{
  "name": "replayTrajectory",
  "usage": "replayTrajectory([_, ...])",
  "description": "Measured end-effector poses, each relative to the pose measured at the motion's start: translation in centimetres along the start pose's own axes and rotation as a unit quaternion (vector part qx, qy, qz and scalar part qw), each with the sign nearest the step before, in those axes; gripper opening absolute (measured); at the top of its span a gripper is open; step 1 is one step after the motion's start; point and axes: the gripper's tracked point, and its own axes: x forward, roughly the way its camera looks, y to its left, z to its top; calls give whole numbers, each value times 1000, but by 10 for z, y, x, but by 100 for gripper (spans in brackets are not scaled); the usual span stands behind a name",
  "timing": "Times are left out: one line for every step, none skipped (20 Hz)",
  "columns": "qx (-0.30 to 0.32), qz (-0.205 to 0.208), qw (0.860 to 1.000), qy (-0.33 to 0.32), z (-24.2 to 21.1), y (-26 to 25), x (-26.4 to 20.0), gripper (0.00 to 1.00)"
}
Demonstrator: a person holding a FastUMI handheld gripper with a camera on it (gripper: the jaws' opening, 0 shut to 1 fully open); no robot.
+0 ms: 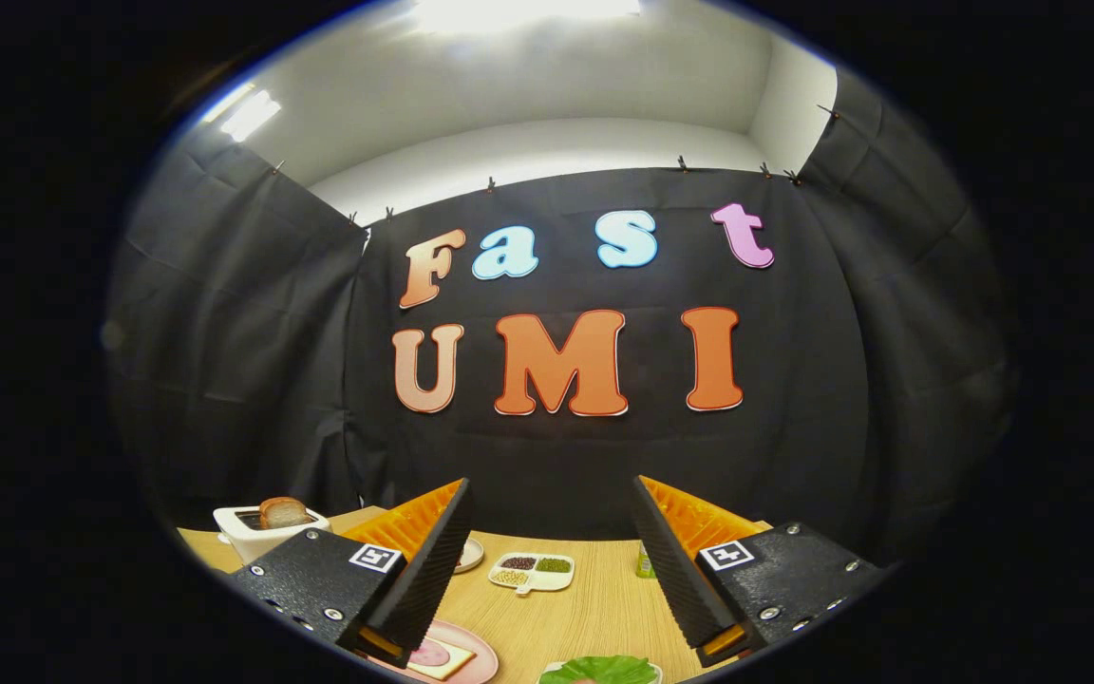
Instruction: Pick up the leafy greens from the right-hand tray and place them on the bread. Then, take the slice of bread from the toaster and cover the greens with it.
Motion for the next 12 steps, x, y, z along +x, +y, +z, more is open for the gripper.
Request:
replayTrajectory([1,1,1000,3,-3,0,0,98])
replayTrajectory([3,2,1000,6,-5,0,0,98])
replayTrajectory([6,3,1000,10,-8,0,-1,98])
replayTrajectory([10,4,1000,15,-10,-1,0,98])
replayTrajectory([15,5,1000,20,-15,-2,0,98])
replayTrajectory([19,7,999,26,-19,-3,-1,98])
replayTrajectory([22,8,999,35,-24,-5,-1,98])
replayTrajectory([26,10,999,45,-30,-5,-1,98])
replayTrajectory([29,12,998,56,-36,-6,-2,98])
replayTrajectory([33,14,997,66,-42,-8,-1,98])
replayTrajectory([37,17,996,76,-48,-7,-2,98])
replayTrajectory([40,20,995,87,-54,-8,-3,98])
